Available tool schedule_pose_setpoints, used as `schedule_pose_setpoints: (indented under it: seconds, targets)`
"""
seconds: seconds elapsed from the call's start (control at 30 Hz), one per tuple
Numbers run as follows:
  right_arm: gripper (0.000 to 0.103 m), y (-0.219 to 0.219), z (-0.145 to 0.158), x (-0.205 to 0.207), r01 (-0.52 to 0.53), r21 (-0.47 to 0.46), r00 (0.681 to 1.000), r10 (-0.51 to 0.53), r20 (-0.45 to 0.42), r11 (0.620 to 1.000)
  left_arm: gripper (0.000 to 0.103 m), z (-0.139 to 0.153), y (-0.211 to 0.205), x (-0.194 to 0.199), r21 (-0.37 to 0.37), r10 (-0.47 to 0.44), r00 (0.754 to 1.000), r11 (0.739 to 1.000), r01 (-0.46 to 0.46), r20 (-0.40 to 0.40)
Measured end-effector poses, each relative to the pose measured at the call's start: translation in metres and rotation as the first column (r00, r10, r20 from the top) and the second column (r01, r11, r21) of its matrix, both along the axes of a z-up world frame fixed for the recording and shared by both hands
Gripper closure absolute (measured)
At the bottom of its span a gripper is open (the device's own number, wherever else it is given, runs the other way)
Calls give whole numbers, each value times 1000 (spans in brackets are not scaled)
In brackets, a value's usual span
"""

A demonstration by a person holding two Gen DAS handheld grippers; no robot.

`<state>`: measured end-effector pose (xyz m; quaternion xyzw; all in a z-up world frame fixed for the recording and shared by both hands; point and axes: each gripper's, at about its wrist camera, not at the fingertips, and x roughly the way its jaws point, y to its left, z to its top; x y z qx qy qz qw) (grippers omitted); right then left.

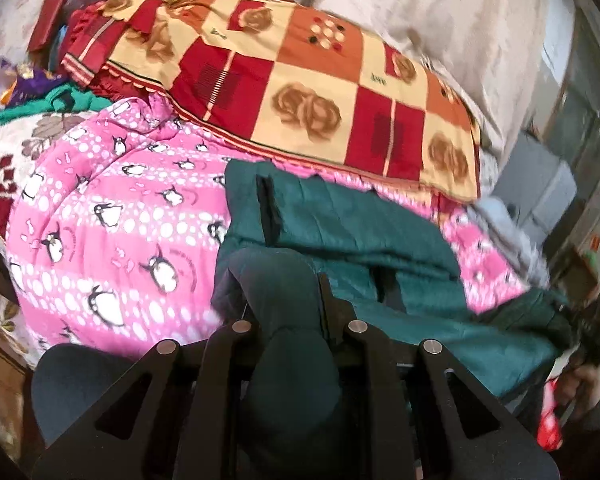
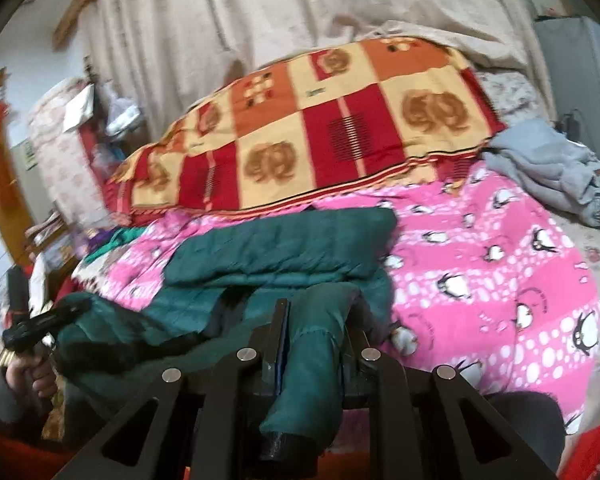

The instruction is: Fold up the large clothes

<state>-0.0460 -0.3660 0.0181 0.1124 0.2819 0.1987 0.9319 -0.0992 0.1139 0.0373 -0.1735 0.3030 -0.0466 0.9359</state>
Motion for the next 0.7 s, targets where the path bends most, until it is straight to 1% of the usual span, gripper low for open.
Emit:
schedule_pose_setpoints:
  seconds: [0.07,0.13,0.23,0.33,0.43,0.5,0.6,0.67,0.7]
  targets:
    - [87,-2,2,10,22,18,1000,-21,-10,1000,89,4,2,12,-25,12,1000,1000,-11,6]
    - [87,-2,4,22,40,24,999,-40,-9,999,89,10,-1,21,-10,25,999,1000,-25,20]
    - [87,3,8,34,64,-10,998,-64,9,998,89,16,-3,33,18,47,998,999,-48,51]
    - [87,5,8,47,94,-33,995,-93,18,995,89,13,-3,43,44,66,995,997,-69,72]
    - [87,5,2,61,111,-33,994,-111,7,993,89,4,-2,55,53,85,995,995,-88,57]
    - [87,9,-3,72,114,-48,993,-114,2,992,89,-3,-1,63,70,94,995,993,-97,42]
    - [87,12,-9,85,116,-50,993,-116,-9,992,89,-11,-6,80,138,122,993,983,-120,0]
    - [87,15,-13,94,113,-58,993,-115,-19,992,89,-16,-9,86,157,146,989,978,-139,-29]
    - [87,16,-15,98,112,-61,993,-113,-24,992,89,-18,-12,90,181,161,986,972,-151,-45]
